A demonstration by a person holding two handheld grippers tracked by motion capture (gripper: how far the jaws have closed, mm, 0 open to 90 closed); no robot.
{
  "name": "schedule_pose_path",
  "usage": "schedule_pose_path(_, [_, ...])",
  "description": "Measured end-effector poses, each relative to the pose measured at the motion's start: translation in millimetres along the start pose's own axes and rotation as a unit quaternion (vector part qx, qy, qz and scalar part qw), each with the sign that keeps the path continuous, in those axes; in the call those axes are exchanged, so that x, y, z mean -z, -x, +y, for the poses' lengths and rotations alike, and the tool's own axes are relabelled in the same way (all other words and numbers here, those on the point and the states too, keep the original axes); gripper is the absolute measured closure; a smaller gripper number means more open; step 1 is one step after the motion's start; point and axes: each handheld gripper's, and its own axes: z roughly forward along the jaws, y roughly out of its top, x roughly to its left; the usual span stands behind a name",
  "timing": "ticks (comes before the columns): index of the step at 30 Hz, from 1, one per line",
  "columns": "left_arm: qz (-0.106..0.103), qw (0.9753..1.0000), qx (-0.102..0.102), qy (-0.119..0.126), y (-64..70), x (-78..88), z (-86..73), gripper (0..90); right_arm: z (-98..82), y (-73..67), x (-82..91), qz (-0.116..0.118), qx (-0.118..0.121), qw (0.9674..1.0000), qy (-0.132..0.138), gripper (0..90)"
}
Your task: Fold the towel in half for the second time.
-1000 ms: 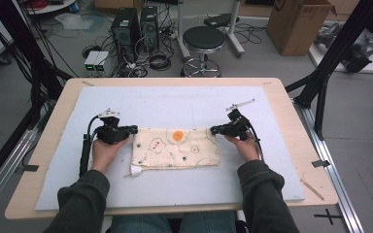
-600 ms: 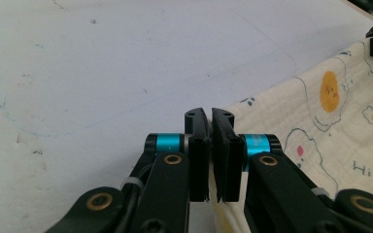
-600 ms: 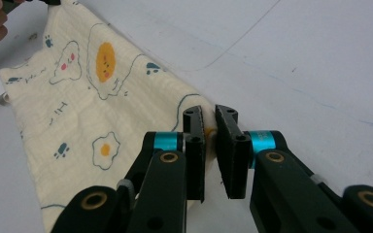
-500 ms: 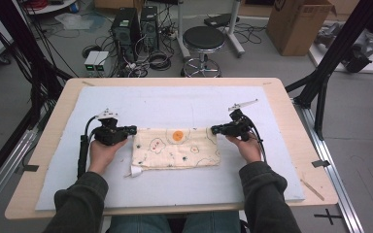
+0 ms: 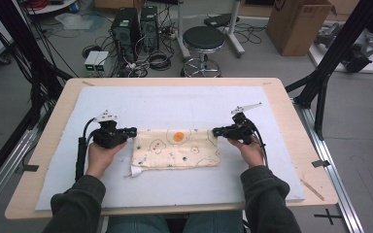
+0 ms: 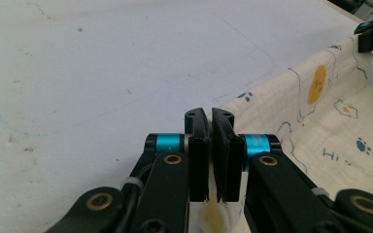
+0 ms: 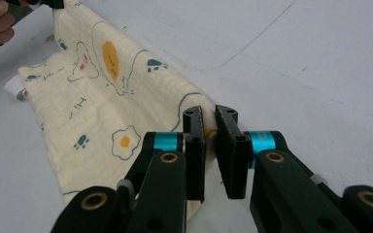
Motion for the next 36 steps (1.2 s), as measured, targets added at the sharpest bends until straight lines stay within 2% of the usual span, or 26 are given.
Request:
schedule_pose_path(9, [-0.006, 1.0, 0.001, 0.005, 1.4, 2.2, -1.8, 85.3, -0.4, -3.1, 2.9, 0.001, 0.005, 1.0, 0.002, 82.4])
schedule_pose_path(24, [-0.022, 0.9997, -0.006, 0.008, 8.1, 11.2, -6.4, 85.2, -0.2, -13.5, 9.6, 0.008, 0.022, 0.9997, 0.008, 82.5])
schedule_pose_path(36, [-0.034, 0.9993, -0.015, 0.009, 12.1, 18.3, -11.4, 85.2, -0.7, -20.3, 15.9, 0.014, 0.027, 0.9995, 0.008, 82.5])
